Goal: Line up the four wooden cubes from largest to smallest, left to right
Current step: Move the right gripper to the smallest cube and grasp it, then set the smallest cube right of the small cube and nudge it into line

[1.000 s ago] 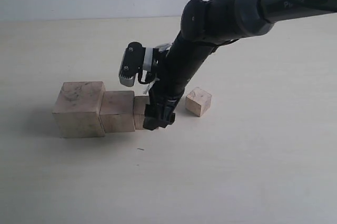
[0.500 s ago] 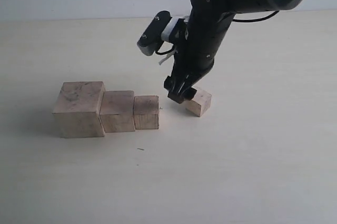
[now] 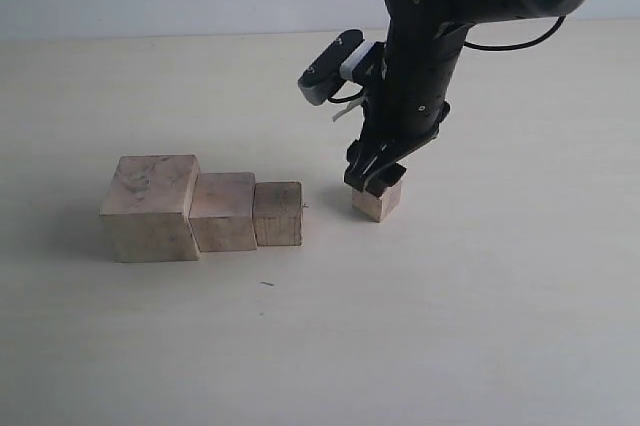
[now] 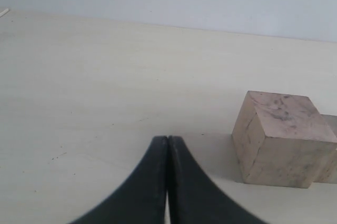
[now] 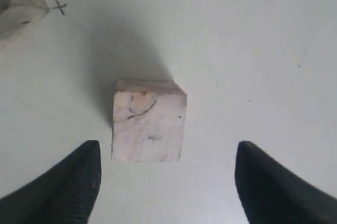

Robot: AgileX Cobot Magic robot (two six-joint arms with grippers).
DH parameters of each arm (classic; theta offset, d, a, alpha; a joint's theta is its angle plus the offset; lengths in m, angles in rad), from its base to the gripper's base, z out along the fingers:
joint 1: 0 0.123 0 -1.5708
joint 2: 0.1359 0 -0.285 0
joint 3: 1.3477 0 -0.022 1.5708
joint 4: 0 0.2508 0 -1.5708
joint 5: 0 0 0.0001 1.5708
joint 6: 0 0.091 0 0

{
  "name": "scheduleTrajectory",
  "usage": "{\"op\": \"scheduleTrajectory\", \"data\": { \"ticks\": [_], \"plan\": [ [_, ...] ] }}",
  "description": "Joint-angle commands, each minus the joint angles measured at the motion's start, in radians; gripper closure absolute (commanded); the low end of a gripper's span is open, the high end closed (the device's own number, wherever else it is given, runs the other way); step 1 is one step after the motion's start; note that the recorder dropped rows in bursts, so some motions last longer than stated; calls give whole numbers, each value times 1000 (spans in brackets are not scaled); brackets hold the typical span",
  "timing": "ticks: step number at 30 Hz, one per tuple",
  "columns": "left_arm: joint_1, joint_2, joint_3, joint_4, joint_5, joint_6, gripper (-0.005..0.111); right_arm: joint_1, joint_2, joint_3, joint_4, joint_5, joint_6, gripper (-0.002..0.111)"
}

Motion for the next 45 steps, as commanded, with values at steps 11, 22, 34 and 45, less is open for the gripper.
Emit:
{"op": "scheduleTrajectory", "data": {
  "ticks": [11, 22, 34, 45],
  "plan": [
    [-6, -6, 1, 3, -8, -3, 107, -5, 62, 1, 71, 4, -2, 38],
    [-6, -6, 1, 3, -8, -3, 107, -5, 102, 1, 71, 4, -14, 78],
    [-6, -6, 1, 3, -8, -3, 107, -3, 100, 1, 231, -1, -437, 108],
    [-6, -6, 1, 3, -8, -3, 107, -3, 104, 1, 287, -35, -745, 108]
  ]
}}
